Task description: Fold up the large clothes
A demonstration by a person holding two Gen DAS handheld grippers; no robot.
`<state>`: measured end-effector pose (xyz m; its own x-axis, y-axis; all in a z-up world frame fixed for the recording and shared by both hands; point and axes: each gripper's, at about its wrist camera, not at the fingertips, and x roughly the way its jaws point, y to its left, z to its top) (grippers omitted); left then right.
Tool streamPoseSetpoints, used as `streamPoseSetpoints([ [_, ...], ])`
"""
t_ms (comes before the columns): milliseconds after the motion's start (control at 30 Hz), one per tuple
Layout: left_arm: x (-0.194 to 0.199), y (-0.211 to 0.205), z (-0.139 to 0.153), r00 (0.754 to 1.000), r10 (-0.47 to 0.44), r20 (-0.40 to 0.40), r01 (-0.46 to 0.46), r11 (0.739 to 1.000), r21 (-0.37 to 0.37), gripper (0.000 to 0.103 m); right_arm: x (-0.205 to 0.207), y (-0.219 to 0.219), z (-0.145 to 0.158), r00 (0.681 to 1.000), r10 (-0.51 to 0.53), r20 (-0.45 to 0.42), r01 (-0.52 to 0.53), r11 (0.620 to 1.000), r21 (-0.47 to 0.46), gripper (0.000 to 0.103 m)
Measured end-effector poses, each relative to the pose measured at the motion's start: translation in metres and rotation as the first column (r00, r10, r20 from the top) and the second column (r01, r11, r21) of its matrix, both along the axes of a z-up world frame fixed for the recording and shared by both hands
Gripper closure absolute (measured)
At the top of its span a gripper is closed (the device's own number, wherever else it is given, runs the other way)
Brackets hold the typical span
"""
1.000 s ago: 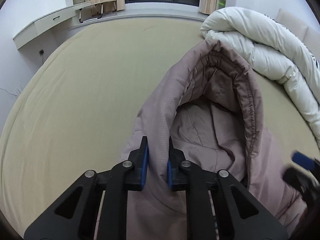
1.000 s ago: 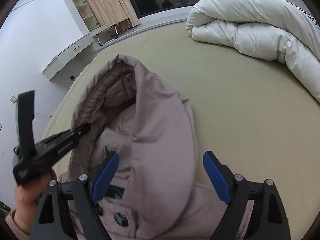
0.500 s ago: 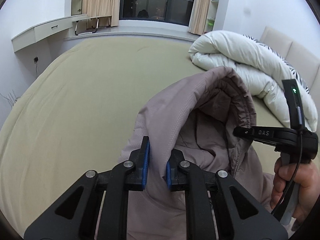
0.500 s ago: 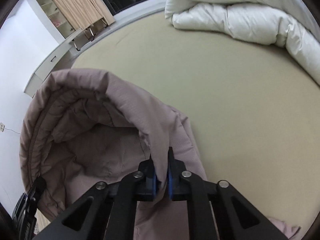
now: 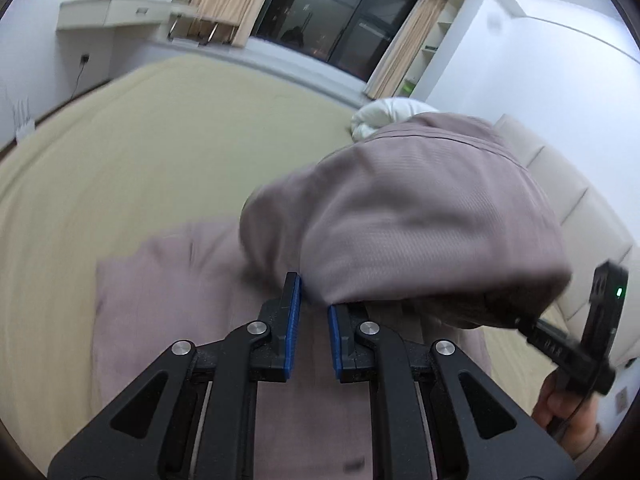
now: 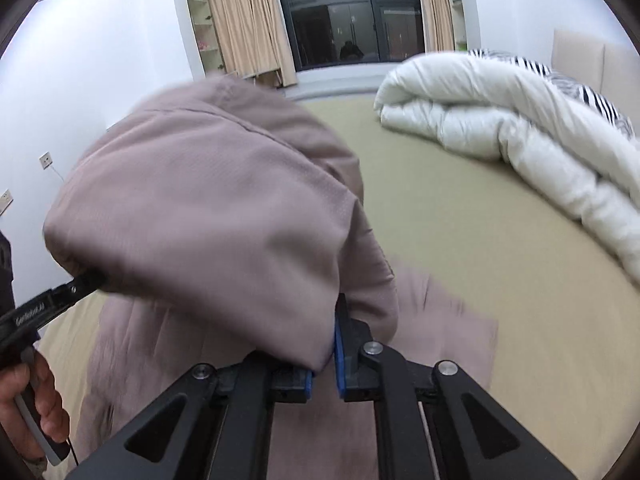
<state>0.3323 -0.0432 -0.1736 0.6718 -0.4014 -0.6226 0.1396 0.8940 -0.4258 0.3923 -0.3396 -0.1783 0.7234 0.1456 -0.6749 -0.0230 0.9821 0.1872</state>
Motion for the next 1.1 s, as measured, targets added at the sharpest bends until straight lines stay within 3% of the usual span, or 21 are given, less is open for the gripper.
streamPoseSetpoints([
  [100,-0.043,0.011,-0.028,0.991,0.001,-0.133,-0.005,1.0,-0.024,0.091,-0.035,0.008,-0.036,0.997,0.016,-0.081,-0.015,1.0,0.006,0.085],
  [167,-0.075,0.019,-0.049,0.97,-0.01,-0.244,0.0,0.999,-0.04,0.091,-0.054,0.012,-0.058,0.989,0.023,-0.148,-0.023,1.0,0.002,0.081],
  [233,-0.099,0.027,-0.056,0.956,0.003,-0.294,-0.012,1.0,-0.027,0.091,-0.074,0.012,-0.066,0.985,0.025,-0.172,-0.022,1.0,0.015,0.068],
  [267,-0.109,0.031,-0.055,0.954,0.009,-0.299,-0.017,1.0,-0.023,0.091,-0.084,0.009,-0.066,0.984,0.019,-0.175,-0.015,0.999,0.028,0.051],
  [300,-0.121,0.038,-0.048,0.957,0.021,-0.29,-0.026,1.0,-0.015,0.091,-0.092,0.005,-0.063,0.986,0.011,-0.168,-0.004,0.999,0.039,0.042],
  [367,-0.128,0.043,-0.026,0.974,0.027,-0.225,-0.027,1.0,0.003,0.091,-0.106,-0.007,-0.05,0.991,-0.024,-0.132,0.032,0.998,0.062,0.042],
  [433,-0.124,0.039,0.012,0.993,0.015,-0.116,-0.01,0.999,0.038,0.091,-0.109,-0.015,-0.03,0.995,-0.031,-0.093,0.042,0.993,0.111,0.044],
  [500,-0.109,0.031,0.046,1.0,-0.009,-0.012,0.009,0.999,0.044,0.091,-0.095,-0.019,-0.007,0.998,-0.017,-0.062,0.027,0.987,0.159,0.074],
  [533,-0.099,0.023,0.064,0.998,-0.035,0.043,0.032,0.998,0.053,0.091,-0.086,-0.017,0.004,0.999,-0.006,-0.049,0.015,0.985,0.169,0.081],
  [667,-0.057,-0.017,0.091,0.982,-0.153,0.112,0.134,0.979,0.156,0.091,-0.046,0.002,0.031,0.999,0.054,0.007,-0.054,0.983,0.174,0.087],
  [767,-0.019,-0.048,0.064,0.979,-0.203,0.019,0.193,0.952,0.239,0.091,-0.02,0.015,0.015,0.996,0.082,-0.044,-0.073,0.979,0.193,0.087],
  [867,0.004,-0.052,0.008,0.975,-0.194,-0.105,0.218,0.925,0.313,0.091,0.005,0.023,-0.018,0.987,0.082,-0.136,-0.057,0.983,0.177,0.087],
  [933,0.011,-0.053,-0.026,0.972,-0.168,-0.165,0.214,0.923,0.319,0.091,0.015,0.028,-0.047,0.976,0.08,-0.204,-0.048,0.987,0.155,0.087],
  [1000,0.006,-0.038,-0.049,0.971,-0.157,-0.178,0.207,0.929,0.308,0.091,0.022,0.028,-0.074,0.964,0.08,-0.252,-0.038,0.985,0.167,0.093],
  [1100,0.003,-0.044,-0.063,0.972,-0.165,-0.168,0.215,0.911,0.35,0.091,0.02,0.031,-0.093,0.972,0.063,-0.225,-0.035,0.991,0.129,0.098],
])
